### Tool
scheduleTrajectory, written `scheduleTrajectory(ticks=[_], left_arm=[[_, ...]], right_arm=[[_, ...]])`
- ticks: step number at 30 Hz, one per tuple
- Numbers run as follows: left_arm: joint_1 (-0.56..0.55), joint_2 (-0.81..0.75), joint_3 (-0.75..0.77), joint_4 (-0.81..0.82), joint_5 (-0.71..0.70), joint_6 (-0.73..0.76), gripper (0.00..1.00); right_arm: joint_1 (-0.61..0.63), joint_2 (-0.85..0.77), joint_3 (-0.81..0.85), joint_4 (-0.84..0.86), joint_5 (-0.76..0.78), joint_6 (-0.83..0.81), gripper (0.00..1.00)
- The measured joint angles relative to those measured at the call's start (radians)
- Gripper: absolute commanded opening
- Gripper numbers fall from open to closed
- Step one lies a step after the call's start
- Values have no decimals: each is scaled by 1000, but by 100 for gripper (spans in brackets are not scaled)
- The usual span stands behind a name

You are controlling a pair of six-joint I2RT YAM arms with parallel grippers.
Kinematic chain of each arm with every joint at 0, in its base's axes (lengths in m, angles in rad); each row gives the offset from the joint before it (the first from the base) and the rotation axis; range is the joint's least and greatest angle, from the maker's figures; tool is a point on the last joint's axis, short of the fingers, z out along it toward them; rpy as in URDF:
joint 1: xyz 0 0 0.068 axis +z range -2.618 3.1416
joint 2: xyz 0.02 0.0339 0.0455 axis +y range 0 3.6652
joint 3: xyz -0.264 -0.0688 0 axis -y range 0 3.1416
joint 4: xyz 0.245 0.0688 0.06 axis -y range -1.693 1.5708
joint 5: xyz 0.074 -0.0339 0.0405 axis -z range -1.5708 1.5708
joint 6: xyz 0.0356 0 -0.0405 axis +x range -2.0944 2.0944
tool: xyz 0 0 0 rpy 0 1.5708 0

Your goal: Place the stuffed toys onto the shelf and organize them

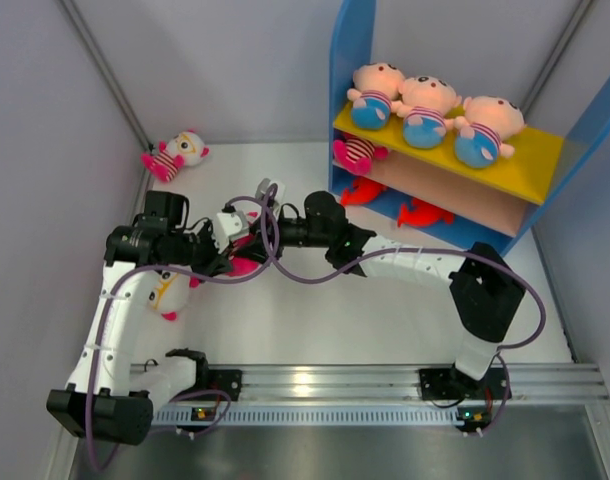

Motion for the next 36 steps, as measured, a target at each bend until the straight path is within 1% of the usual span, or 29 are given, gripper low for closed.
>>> scheduleTrajectory(ticks=[2, 3, 6, 7, 8, 9, 11, 12, 16, 20, 24, 26, 30, 36], left_arm=[[0, 0, 0, 0, -1, 0, 0], [0, 0, 1, 0, -3, -1, 0], [0, 0, 2, 1, -18, 0, 0], [-2, 0, 2, 1, -25, 0, 5], [-5, 0, 2, 1, -29, 0, 52], [-6, 0, 2, 2, -29, 3, 70], [-10, 0, 2, 1, -39, 1, 93], [-9, 2, 5, 1, -50, -6, 96], [-7, 24, 30, 3, -81, -38, 97], [-6, 46, 50, 5, -119, -72, 97], [-6, 50, 50, 5, -135, -82, 97], [-6, 55, 50, 5, -134, -85, 97], [-6, 75, 51, 5, -134, -90, 97], [-6, 89, 51, 5, -137, -90, 97]], right_arm=[[2, 1, 7, -2, 1, -2, 39], [2, 1, 10, -8, 1, -5, 32], [3, -2, 10, -28, -2, -26, 17], [3, -5, 9, -35, -3, -32, 3], [3, -16, -4, -37, 0, -43, 0], [2, -35, -25, -40, 4, -54, 0], [-2, -84, -74, -69, 21, -79, 0], [-7, -112, -102, -86, 32, -90, 0], [-71, -254, -250, -116, 73, -122, 0], [-230, -474, -411, -128, 141, -168, 0], [-396, -687, -510, -89, 220, -222, 0], [-451, -750, -542, -55, 243, -246, 0], [-559, -778, -587, 37, 255, -295, 0], [-690, -665, -633, 185, 202, -345, 0]])
